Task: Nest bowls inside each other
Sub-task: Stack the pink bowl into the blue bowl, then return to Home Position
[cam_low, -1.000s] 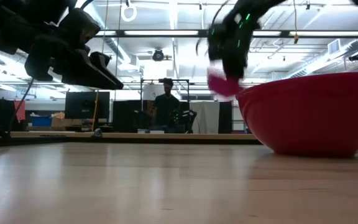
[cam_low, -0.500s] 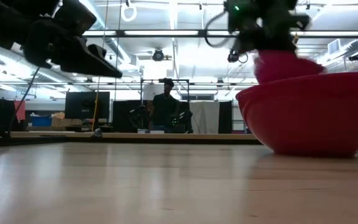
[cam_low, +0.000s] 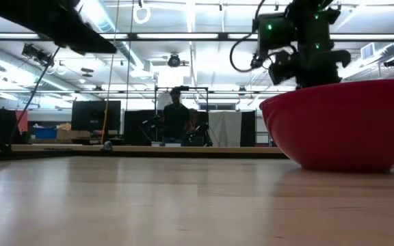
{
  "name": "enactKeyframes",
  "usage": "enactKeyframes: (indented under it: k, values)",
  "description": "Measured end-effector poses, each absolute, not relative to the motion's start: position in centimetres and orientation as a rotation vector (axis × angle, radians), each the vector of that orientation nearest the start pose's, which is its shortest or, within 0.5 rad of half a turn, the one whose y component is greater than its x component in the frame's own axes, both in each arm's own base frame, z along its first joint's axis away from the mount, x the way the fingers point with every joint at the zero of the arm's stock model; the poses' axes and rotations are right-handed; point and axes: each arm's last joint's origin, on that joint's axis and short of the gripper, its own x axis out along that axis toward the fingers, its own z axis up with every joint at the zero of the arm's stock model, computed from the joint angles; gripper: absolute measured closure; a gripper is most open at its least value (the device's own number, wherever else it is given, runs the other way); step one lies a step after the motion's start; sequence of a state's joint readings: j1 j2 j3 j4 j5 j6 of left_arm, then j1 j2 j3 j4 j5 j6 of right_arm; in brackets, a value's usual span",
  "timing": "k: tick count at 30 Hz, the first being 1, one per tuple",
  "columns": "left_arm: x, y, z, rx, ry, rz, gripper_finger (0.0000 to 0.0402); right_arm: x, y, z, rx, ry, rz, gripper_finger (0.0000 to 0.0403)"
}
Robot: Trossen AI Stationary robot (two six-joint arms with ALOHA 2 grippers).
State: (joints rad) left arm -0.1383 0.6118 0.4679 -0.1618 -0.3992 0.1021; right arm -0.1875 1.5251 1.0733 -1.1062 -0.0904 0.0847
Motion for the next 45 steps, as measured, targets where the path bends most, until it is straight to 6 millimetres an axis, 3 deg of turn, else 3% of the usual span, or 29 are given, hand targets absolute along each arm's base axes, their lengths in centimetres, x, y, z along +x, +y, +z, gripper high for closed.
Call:
enactKeyframes:
  k: [4,7,10,14,18,22,30,34,37,39,42,45]
  values:
    - [11.9,-0.5,26.0,0.117,0.242,0.252,0.0246,24.8,-4.5,23.9,0.234,1.450,-0.180,0.0234]
    - [10.0,-0.3,26.4,0.051,0.183,0.237,0.0246,23.7,-4.1,25.4,0.178,1.253,-0.182,0.0230]
    - [8.3,-0.2,26.9,-0.010,0.105,0.210,0.0246,21.7,-3.7,26.0,0.152,1.012,-0.180,0.0232]
    - [7.1,-0.1,26.5,-0.054,-0.016,0.163,0.0246,18.5,-3.3,25.4,0.148,0.770,-0.202,0.0233]
    - [7.3,-0.3,24.4,-0.109,-0.110,0.118,0.0246,16.1,-3.0,25.1,0.152,0.555,-0.210,0.0233]
    - [8.1,-0.4,21.6,-0.156,-0.098,0.106,0.0246,14.0,-2.6,25.2,0.114,0.382,-0.172,0.0233]
    - [9.0,-0.6,19.3,-0.169,-0.073,0.095,0.0246,10.0,-2.0,23.9,0.127,0.168,-0.195,0.0233]
    - [9.5,-0.7,18.2,-0.207,-0.125,0.056,0.0246,9.2,-1.9,23.6,0.173,0.006,-0.209,0.0233]
    - [9.6,-0.8,17.7,-0.222,-0.124,0.042,0.0246,9.1,-2.3,23.8,0.277,-0.245,-0.312,0.0233]
    - [9.7,-0.8,17.7,-0.207,-0.122,0.040,0.0246,9.3,-2.3,23.2,0.247,-0.366,-0.292,0.0233]
    - [9.6,-0.9,17.8,-0.190,-0.125,-0.001,0.0246,9.6,-2.2,21.0,0.181,-0.441,-0.279,0.0233]
    - [9.6,-1.1,17.8,-0.181,-0.123,-0.057,0.0246,9.8,-2.4,20.2,0.178,-0.382,-0.317,0.0233]
